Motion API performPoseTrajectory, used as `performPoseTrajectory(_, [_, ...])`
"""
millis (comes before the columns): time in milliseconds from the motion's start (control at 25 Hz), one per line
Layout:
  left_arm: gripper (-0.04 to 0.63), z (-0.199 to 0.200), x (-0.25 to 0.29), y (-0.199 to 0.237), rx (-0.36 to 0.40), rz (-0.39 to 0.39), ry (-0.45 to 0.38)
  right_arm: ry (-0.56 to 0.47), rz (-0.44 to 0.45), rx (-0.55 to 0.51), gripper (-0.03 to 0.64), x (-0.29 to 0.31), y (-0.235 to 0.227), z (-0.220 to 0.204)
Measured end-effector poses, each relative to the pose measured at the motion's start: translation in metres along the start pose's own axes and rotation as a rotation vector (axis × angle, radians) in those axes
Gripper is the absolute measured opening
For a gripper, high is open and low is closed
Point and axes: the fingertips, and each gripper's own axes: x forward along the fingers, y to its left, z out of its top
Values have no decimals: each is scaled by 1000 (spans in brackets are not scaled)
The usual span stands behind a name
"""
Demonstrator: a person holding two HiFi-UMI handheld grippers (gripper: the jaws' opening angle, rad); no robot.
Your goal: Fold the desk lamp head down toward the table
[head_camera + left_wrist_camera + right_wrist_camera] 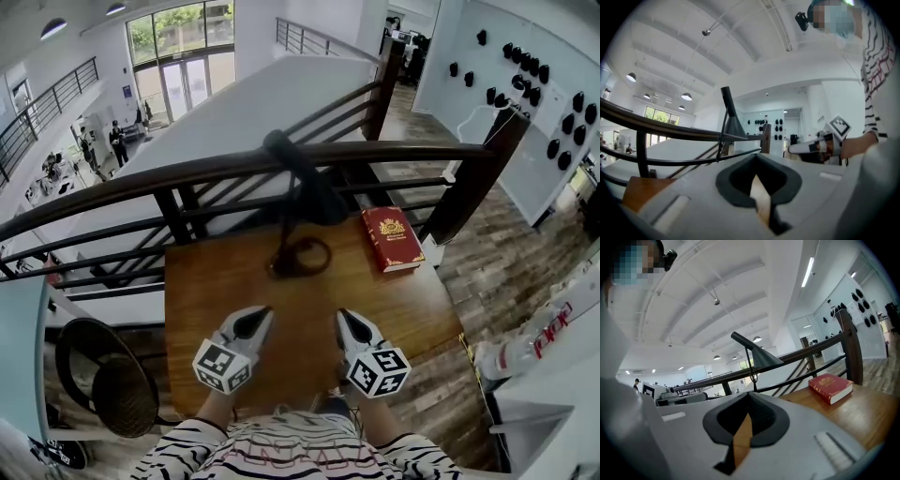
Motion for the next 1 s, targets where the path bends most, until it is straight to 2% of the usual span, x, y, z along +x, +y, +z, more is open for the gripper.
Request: performPoseTrajectory(1000, [2,-9,-20,-10,-7,2,7,32,-25,-38,0,-5,13,-11])
